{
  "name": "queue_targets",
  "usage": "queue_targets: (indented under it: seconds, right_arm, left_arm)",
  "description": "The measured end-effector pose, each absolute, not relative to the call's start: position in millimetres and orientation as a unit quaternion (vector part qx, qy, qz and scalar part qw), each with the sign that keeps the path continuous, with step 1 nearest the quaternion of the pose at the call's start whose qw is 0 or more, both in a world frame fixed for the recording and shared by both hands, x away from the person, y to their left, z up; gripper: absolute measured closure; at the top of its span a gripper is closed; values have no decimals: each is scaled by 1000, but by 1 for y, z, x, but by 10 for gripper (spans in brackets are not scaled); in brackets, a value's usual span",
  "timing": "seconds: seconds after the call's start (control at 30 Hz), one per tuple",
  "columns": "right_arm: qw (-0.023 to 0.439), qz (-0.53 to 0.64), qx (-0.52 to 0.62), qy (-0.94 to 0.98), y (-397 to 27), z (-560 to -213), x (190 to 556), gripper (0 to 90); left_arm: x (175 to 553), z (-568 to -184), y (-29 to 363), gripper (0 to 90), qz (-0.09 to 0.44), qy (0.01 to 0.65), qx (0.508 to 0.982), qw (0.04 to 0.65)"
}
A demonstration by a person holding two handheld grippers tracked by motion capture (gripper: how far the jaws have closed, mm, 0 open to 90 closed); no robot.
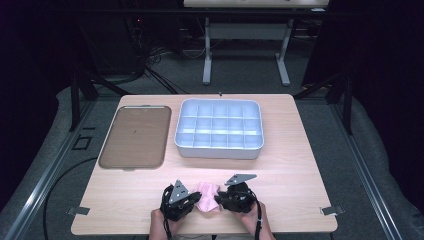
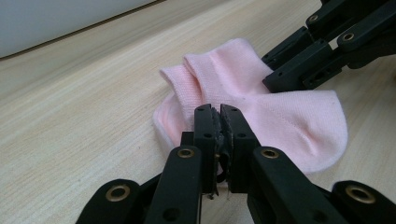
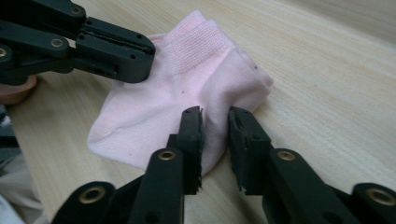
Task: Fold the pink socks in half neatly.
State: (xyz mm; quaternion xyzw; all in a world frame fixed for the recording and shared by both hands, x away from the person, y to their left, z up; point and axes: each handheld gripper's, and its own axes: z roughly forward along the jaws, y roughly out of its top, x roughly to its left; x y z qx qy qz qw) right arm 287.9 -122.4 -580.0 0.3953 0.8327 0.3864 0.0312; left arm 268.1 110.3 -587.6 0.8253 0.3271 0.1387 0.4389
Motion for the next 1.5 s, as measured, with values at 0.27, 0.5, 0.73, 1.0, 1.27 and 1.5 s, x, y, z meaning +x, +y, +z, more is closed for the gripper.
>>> queue_targets:
  seconds: [0.27,0.5,0.73,1.0,1.27,1.5]
  right_arm:
    - [-1,409,410,815,-130,-585,292,844]
    - [15,406,405,819,-128,-580,291,852]
    - [8,428,401,810,-131,-570,289,857]
    - [9,437,395,808,-133,-562,287,857]
    - [2,457,390,799,-132,-556,288,858]
    - [-12,464,377,802,-118,-554,295,859]
  left_arm:
    - [270,-587,111,857,130,331,825,439]
    - [272,-588,112,858,122,338,821,444]
    - [276,-588,111,860,105,351,816,447]
    - [276,-588,105,860,113,361,812,445]
    - [278,-588,98,861,110,364,811,444]
    - [281,-589,98,861,99,370,808,448]
